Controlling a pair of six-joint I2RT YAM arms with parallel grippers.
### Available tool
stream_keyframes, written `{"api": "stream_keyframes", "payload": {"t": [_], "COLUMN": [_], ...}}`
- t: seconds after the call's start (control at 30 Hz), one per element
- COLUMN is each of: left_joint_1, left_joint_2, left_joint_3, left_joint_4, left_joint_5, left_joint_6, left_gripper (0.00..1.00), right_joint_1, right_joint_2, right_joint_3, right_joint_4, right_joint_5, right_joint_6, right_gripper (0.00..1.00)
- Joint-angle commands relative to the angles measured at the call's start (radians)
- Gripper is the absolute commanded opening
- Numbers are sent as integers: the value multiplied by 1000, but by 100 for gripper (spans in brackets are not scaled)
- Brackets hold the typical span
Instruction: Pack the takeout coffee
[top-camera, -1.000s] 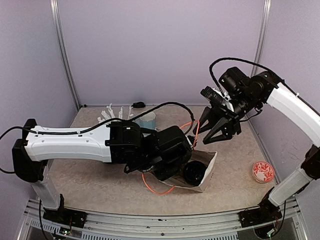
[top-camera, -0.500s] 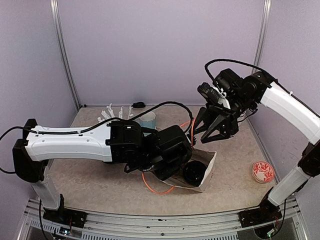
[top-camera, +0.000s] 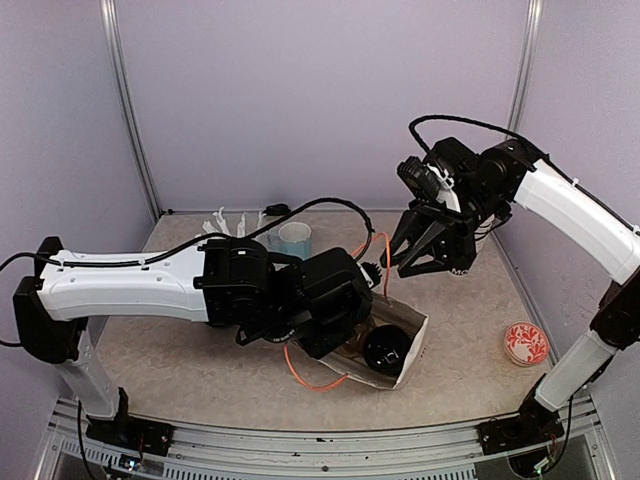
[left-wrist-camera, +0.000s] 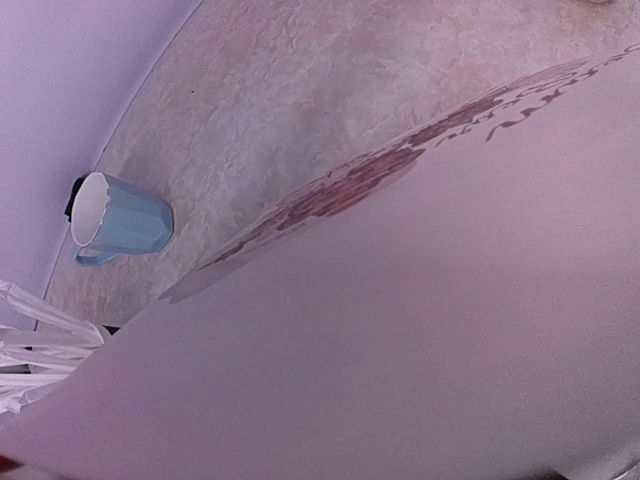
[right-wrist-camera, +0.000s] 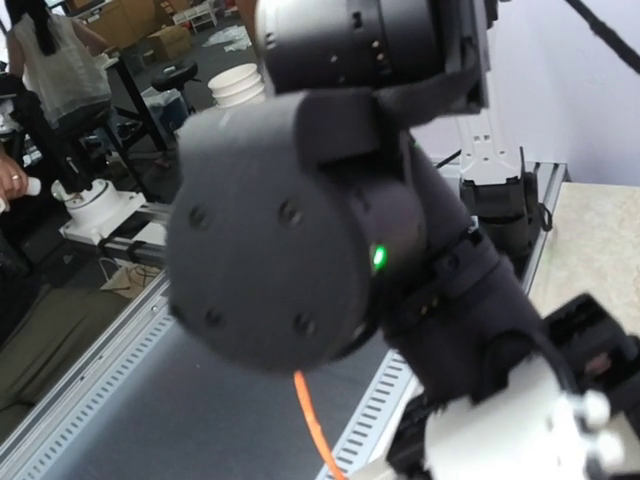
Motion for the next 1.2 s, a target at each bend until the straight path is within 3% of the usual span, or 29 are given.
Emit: {"api": "stream_keyframes", "payload": {"t": [0.0, 0.3, 0.53, 0.7, 0.87, 1.03, 1.17], "left_joint_1": [-8, -34, -67, -87, -94, -92, -77], "left_joint_2": [-104, -250, -295, -315, -303, -264, -233], "left_joint_3": [-66, -215, -216, -236, -236, -211, -180], "left_joint_4": [40, 179, 200, 172, 157, 133, 127], "left_joint_5": [-29, -17, 18, 29, 13, -1, 2], "left_joint_6": [-15, 67, 155, 235, 309, 357, 369], "left_gripper": [51, 51, 49, 49, 49, 49, 48], "right_joint_1": [-33, -76, -88, -95, -100, -101, -100], "right_joint_2": [-24, -4, -4, -60, -119, -236, -253], "right_joint_3": [-14, 5, -50, -124, -176, -314, -422], "right_joint_4": [-25, -25, 95, 97, -25, -26, 31], "right_joint_5": [-45, -65, 113, 189, 279, 423, 549], "right_joint_6": [-26, -20, 100, 105, -61, -140, -132], "right_gripper": [29, 29, 29, 37, 53, 76, 78]}}
